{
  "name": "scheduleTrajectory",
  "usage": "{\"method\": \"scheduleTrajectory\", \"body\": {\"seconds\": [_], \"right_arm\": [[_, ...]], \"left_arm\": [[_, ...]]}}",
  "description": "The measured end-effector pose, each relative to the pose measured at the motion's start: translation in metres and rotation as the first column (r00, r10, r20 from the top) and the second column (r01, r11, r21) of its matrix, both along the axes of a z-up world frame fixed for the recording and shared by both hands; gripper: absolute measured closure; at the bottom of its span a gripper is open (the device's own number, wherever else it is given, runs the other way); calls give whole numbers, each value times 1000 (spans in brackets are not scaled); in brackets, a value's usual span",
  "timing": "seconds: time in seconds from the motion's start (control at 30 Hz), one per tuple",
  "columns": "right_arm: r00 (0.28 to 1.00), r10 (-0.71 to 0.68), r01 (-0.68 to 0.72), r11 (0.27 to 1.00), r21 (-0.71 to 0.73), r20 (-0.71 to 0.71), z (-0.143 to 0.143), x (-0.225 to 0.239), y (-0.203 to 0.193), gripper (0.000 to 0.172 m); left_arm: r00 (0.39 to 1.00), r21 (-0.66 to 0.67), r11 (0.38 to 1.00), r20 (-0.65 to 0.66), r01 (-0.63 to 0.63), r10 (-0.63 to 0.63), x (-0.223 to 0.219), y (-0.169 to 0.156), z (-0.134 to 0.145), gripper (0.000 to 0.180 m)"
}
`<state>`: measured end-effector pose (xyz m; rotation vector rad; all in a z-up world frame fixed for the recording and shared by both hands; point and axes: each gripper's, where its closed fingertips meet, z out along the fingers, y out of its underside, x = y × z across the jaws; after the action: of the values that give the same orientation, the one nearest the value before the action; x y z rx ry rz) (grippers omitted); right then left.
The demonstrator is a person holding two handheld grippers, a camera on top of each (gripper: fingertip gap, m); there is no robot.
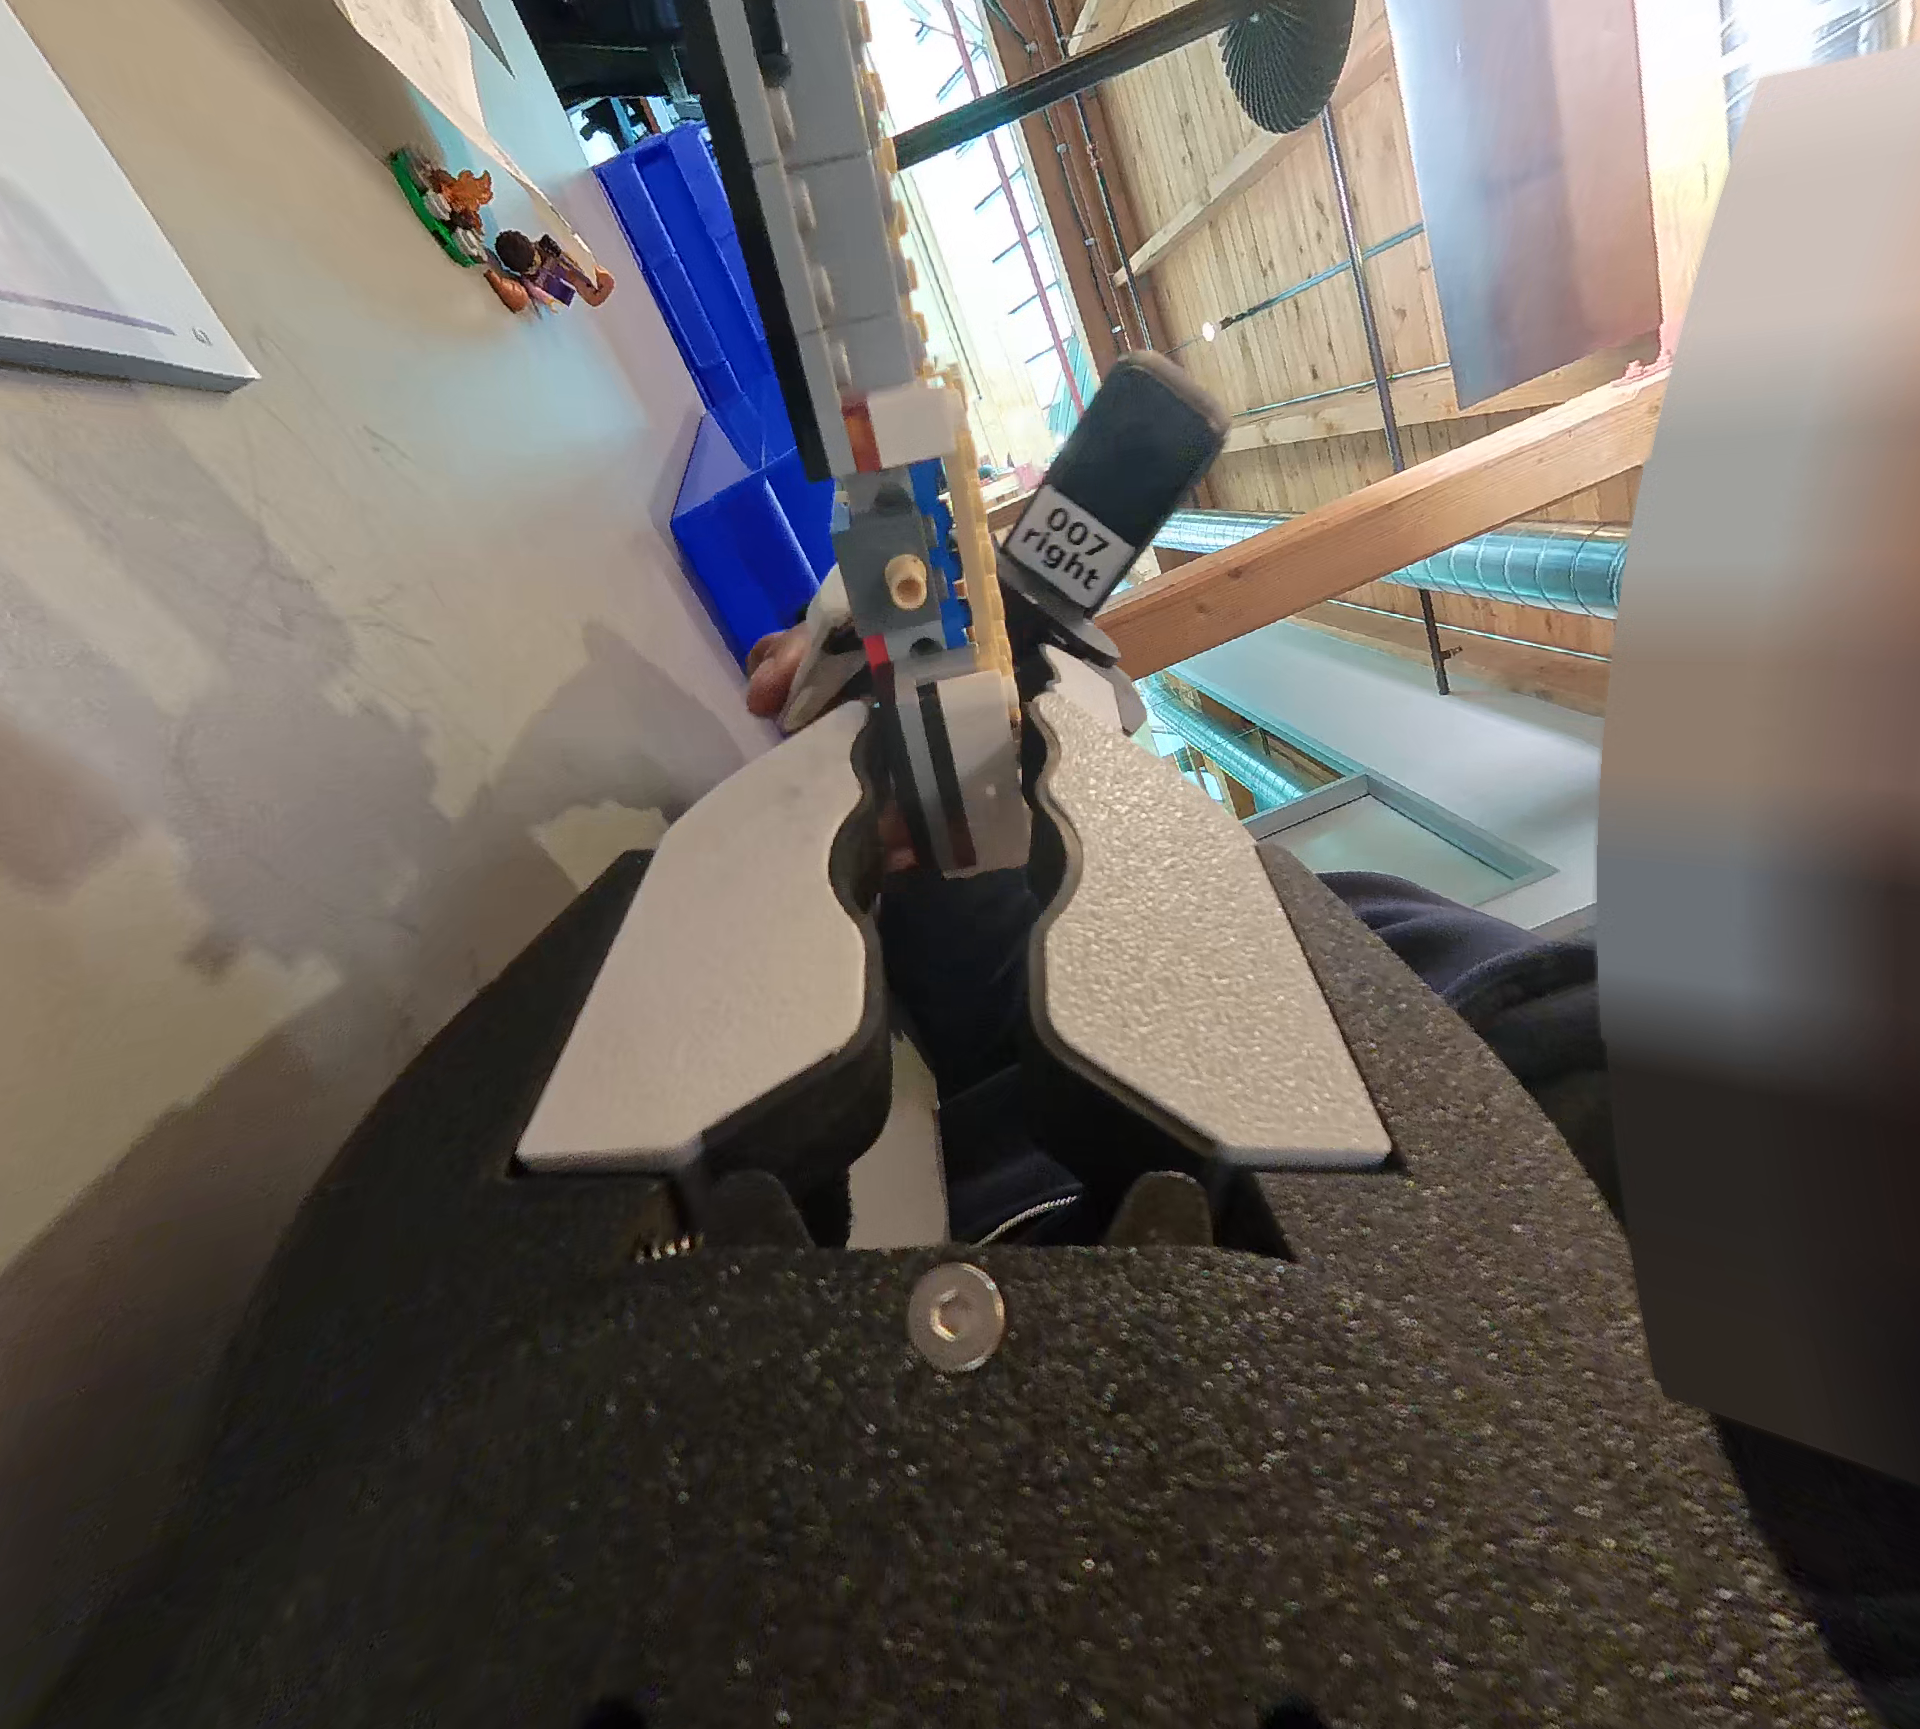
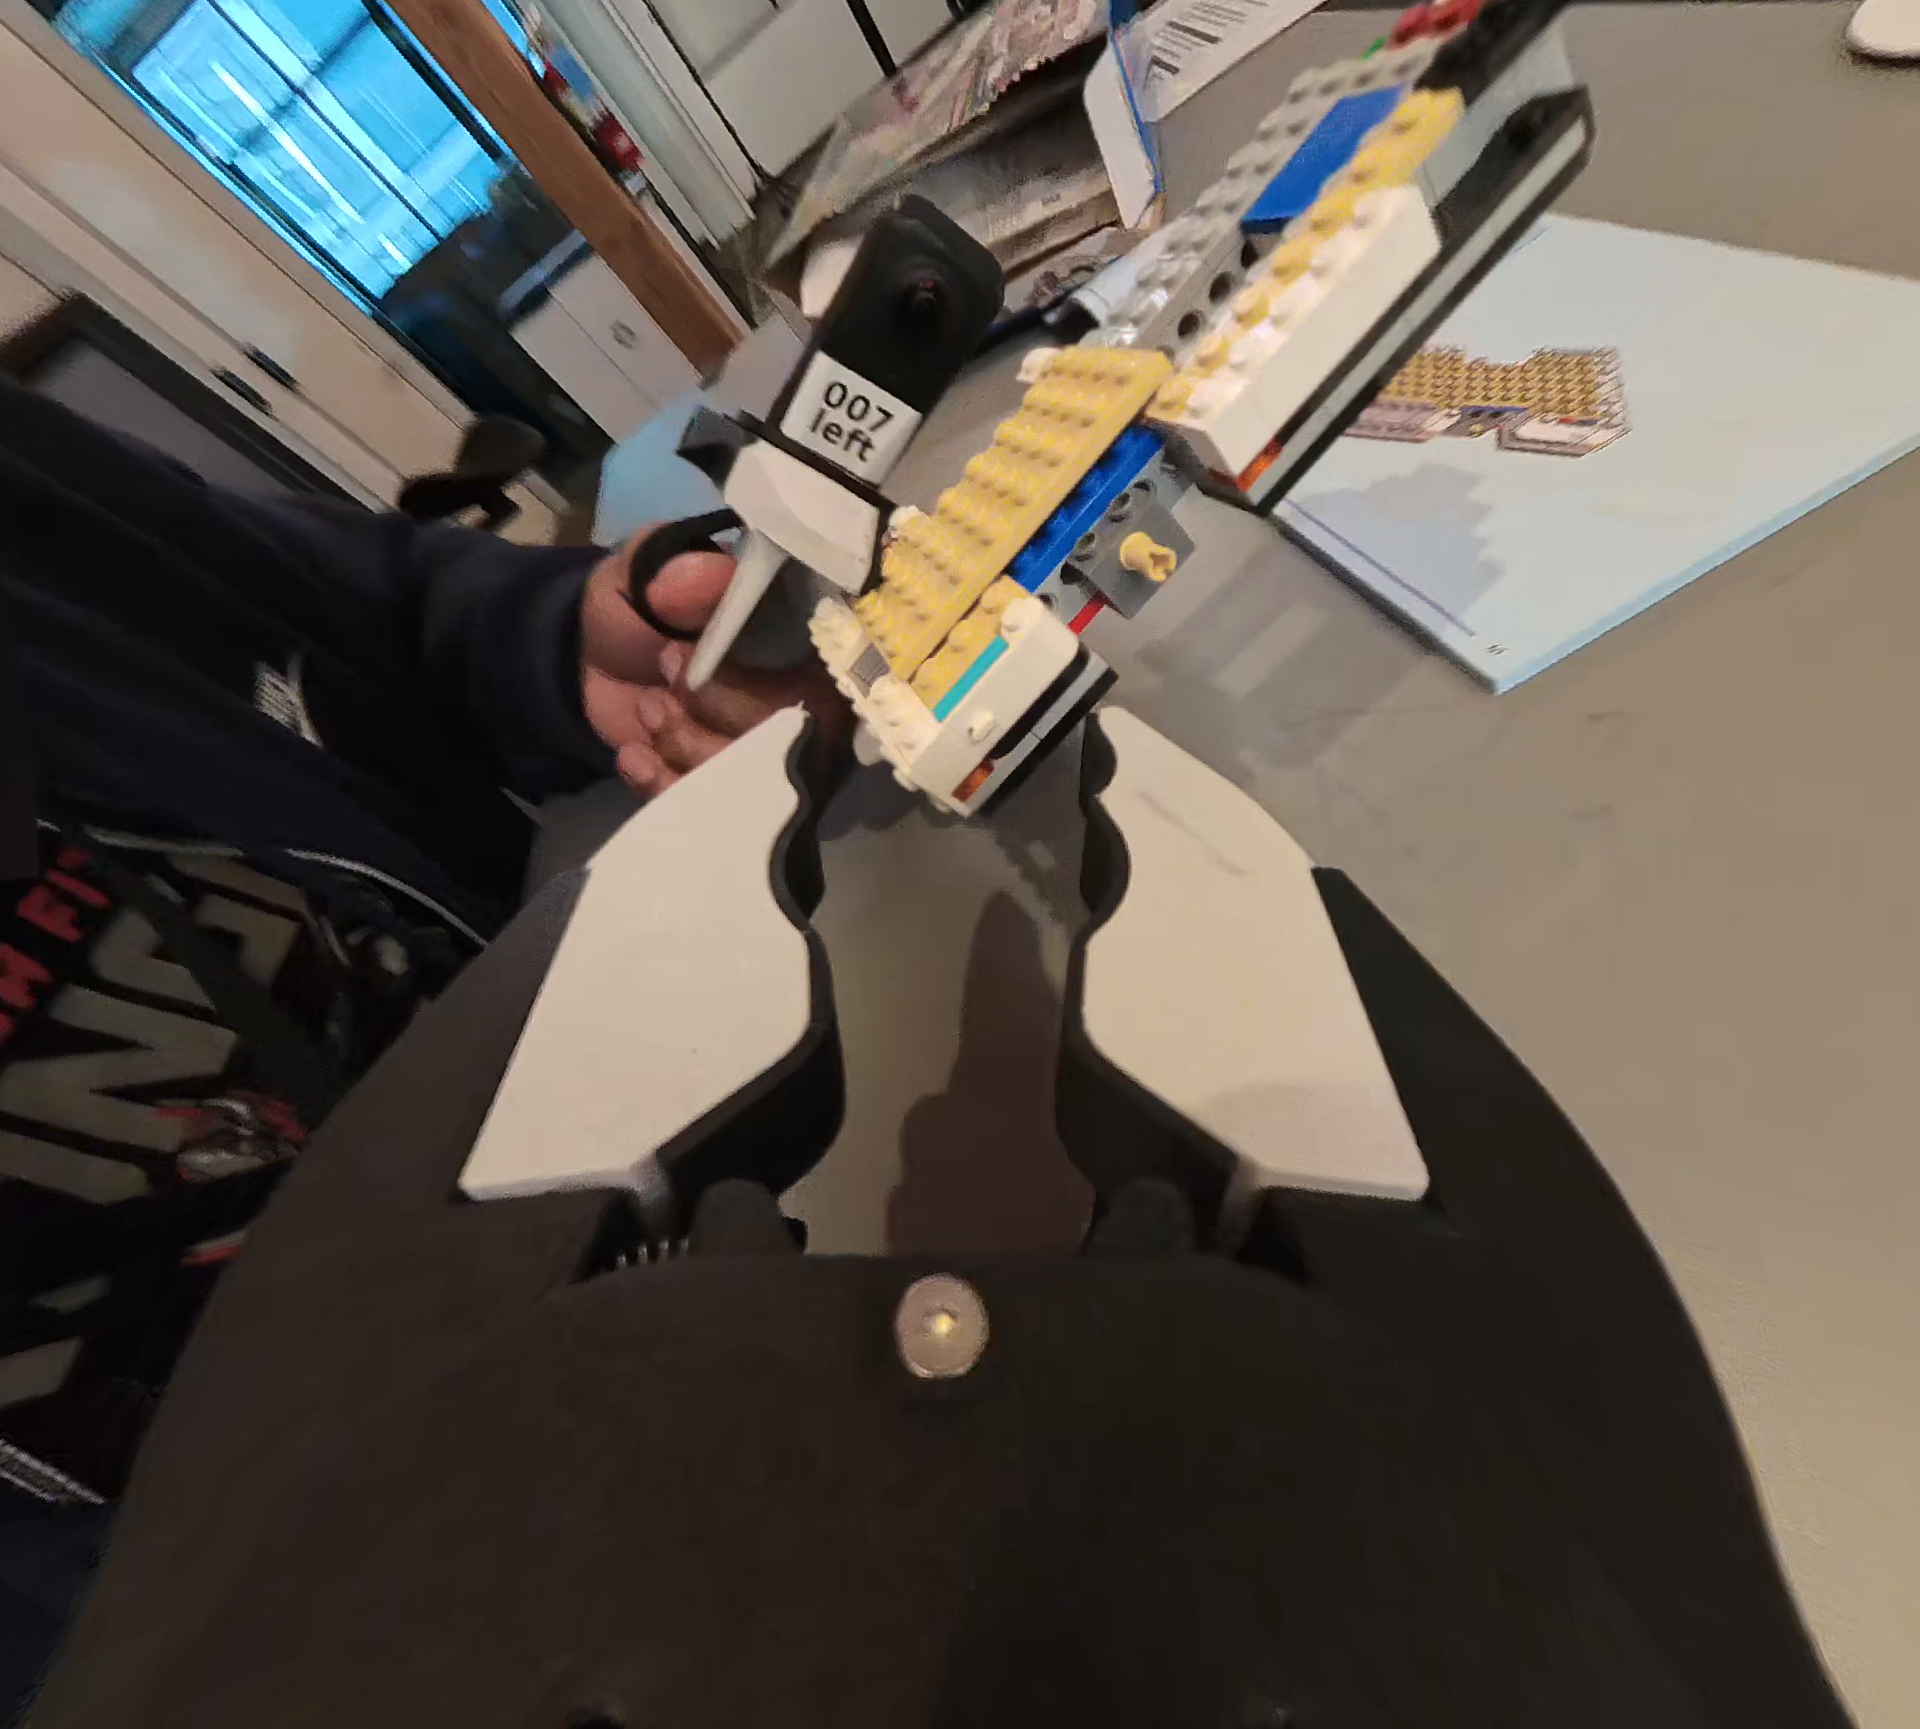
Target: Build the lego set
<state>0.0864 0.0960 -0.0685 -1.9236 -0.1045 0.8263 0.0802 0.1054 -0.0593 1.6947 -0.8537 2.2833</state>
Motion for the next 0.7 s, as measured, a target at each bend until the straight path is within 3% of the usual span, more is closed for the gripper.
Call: {"method": "scheduleTrajectory", "body": {"seconds": [0.23,0.53,0.7], "right_arm": [[950,-6,-13,998,58,314,5,13,-9,124],[864,-27,-66,984,166,502,14,16,-10,117],[778,53,-170,977,128,626,13,8,-9,117]], "left_arm": [[998,31,999,-65,23,-21,1,-5,-11,157],[988,84,991,-124,107,-96,-2,-22,-20,156],[977,99,982,-152,163,-147,-5,-33,-24,156]]}}
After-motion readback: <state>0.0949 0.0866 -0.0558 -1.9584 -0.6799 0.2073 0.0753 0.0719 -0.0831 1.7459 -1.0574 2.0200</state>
